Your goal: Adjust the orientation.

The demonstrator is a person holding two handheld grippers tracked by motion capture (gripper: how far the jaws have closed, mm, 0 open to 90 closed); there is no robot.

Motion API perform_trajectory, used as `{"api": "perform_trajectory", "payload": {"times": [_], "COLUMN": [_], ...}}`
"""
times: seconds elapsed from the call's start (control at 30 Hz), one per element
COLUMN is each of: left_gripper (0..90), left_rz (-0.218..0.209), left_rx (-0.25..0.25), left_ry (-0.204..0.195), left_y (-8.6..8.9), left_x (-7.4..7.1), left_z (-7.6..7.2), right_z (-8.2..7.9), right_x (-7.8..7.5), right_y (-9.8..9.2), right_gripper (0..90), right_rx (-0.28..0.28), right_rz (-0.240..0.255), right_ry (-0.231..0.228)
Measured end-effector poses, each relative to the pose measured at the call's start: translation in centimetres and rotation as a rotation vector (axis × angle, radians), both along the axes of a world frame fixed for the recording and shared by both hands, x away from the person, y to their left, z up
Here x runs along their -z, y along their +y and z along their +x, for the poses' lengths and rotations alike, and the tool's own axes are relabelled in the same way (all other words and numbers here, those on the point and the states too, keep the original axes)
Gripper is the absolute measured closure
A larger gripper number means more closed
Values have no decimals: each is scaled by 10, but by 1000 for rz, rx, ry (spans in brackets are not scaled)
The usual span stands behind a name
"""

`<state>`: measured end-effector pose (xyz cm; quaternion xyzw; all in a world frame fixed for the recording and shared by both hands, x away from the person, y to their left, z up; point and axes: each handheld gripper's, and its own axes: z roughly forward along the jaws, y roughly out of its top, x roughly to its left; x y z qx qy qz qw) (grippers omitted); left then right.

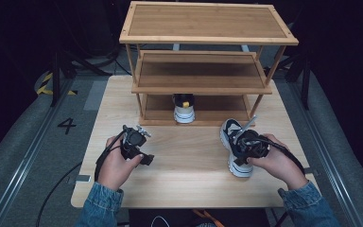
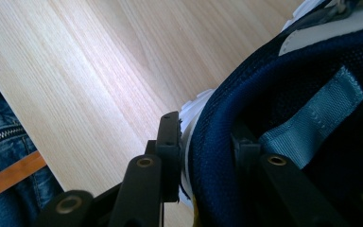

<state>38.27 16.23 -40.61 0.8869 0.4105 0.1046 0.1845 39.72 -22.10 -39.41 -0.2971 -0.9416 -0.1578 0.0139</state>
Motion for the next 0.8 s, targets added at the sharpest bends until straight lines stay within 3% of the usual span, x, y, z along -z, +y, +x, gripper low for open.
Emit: {"api": "perform_trajectory", "payload": {"times": [0.37,0.8], "left_gripper": [225,225], "left_rz": [-5,-25], "left_rx": [1,-16], "left_ry": [-4,-5], "left_y": [2,9], "left_x": [-2,-5], "left_z": [1,5], "right_z": [4,43], "right_x": [-14,-20], "right_y": [8,41], "right_gripper": [719,718], "right_rx": [-2,-30], "right_rz": [21,5], "right_ry": [-66,-81]}}
